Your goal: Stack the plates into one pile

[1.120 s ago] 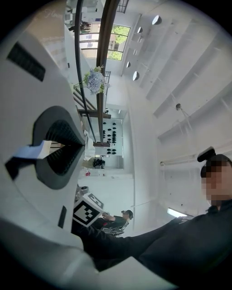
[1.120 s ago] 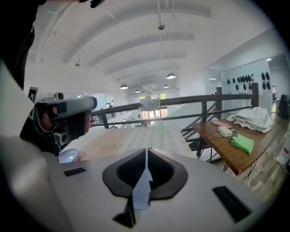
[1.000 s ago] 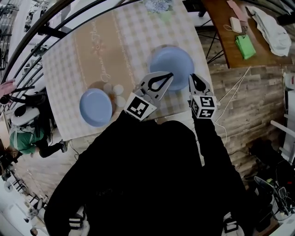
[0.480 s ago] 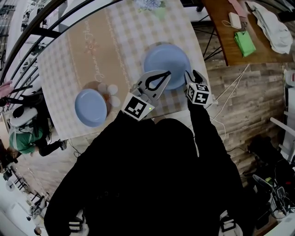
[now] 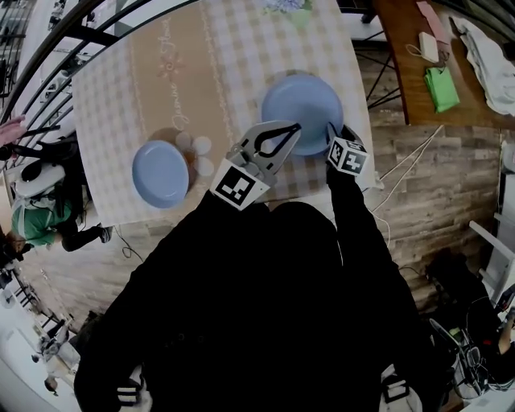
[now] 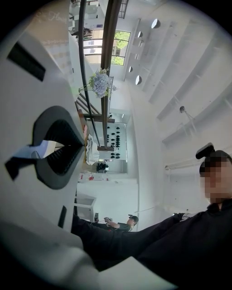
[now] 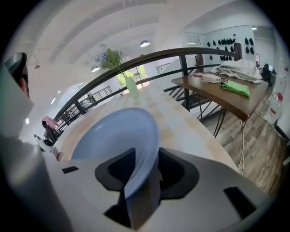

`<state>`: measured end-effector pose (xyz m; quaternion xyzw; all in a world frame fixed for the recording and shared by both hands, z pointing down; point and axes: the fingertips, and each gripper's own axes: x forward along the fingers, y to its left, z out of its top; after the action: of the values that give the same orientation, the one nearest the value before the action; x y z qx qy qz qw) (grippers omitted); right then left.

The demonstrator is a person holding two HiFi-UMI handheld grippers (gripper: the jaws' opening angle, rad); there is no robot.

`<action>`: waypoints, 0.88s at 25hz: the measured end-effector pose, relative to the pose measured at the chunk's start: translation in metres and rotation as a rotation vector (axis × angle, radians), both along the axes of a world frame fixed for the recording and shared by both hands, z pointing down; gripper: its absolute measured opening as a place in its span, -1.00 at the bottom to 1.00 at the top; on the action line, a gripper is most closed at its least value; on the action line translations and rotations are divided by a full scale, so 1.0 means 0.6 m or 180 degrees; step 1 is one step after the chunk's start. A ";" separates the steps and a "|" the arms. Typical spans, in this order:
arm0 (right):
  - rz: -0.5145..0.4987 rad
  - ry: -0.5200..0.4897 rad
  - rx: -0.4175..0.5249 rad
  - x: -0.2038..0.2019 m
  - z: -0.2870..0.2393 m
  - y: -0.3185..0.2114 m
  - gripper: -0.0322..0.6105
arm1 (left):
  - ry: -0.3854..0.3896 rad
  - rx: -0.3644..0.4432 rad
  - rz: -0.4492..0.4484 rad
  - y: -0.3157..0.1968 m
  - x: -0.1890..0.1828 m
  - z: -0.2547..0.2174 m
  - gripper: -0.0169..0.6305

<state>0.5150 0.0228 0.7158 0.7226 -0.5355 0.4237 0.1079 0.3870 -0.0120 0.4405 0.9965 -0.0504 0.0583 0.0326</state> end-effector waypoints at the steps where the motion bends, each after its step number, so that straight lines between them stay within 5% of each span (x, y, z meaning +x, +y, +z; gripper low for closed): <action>1: 0.0012 0.0016 -0.0029 0.002 0.002 0.000 -0.41 | -0.0003 0.0015 -0.0013 0.000 -0.003 -0.001 -0.89; 6: 0.0132 0.0034 -0.0068 0.008 -0.004 0.002 -0.59 | -0.0003 0.0006 -0.0102 -0.005 -0.022 -0.009 -0.89; 12: 0.0598 -0.0459 0.0184 0.012 -0.022 0.005 -0.78 | -0.0040 -0.0010 -0.0190 -0.014 -0.058 -0.010 -0.89; 22: 0.1060 -0.0827 0.0384 -0.029 -0.053 -0.008 -0.83 | 0.0026 0.0016 -0.0224 -0.037 -0.137 -0.024 -0.89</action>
<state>0.4974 0.0181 0.6839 0.7455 -0.4426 0.4924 -0.0769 0.3050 -0.0341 0.4259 0.9944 -0.0855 0.0529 0.0324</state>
